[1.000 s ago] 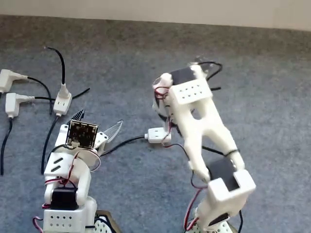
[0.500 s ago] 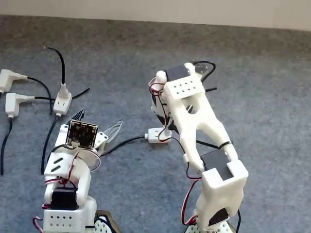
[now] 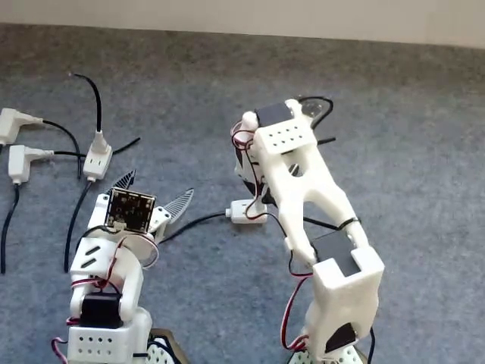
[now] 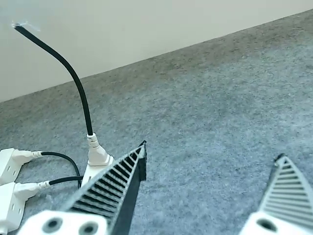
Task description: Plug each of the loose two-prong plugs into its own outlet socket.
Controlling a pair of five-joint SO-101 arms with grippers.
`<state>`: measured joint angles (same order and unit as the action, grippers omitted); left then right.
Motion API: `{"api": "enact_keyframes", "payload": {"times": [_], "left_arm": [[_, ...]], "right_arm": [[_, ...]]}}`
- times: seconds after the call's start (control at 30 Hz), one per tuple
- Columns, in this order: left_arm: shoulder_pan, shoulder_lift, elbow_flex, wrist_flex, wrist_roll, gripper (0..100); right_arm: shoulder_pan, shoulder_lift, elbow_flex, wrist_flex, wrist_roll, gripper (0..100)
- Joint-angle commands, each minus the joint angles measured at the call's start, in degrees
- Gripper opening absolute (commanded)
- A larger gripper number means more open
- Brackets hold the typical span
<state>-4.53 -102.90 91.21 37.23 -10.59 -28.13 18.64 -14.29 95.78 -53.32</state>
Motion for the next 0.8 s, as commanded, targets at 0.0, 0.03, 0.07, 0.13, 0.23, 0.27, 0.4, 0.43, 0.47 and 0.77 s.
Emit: {"api": "enact_keyframes", "payload": {"times": [0.0, 0.03, 0.07, 0.13, 0.23, 0.27, 0.4, 0.43, 0.47, 0.77], "left_arm": [[0.75, -0.13, -0.22, -0.88, 0.44, 37], [0.75, -0.13, -0.22, -0.88, 0.44, 37], [0.75, -0.13, -0.22, -0.88, 0.44, 37], [0.75, -0.13, -0.22, -0.88, 0.44, 37], [0.75, -0.13, -0.22, -0.88, 0.44, 37], [0.75, -0.13, -0.22, -0.88, 0.44, 37], [0.75, -0.13, -0.22, -0.88, 0.44, 37], [0.75, -0.13, -0.22, -0.88, 0.44, 37], [0.84, -0.13, -0.22, -0.88, 0.44, 37], [0.84, -0.13, -0.13, -0.88, 0.44, 37]], "right_arm": [[-0.48, -0.31, -0.40, -1.45, -0.53, 1.1], [-0.48, 0.22, -0.40, -1.36, -0.53, 1.1], [-0.48, 0.48, -0.40, -1.36, -0.53, 1.1], [-0.40, 0.66, -0.48, -1.36, -0.53, 1.0], [1.10, 0.75, -0.48, -1.36, -0.62, 0.9], [1.89, 0.92, -0.40, -1.36, -0.62, 0.9], [4.62, 0.84, 2.51, -1.71, -0.62, 0.9], [4.62, 0.92, 3.47, -1.89, -0.62, 0.9], [4.44, 1.01, 4.53, -2.77, -0.62, 0.9], [4.44, 6.55, 8.04, -5.76, 0.62, 1.3]]}}
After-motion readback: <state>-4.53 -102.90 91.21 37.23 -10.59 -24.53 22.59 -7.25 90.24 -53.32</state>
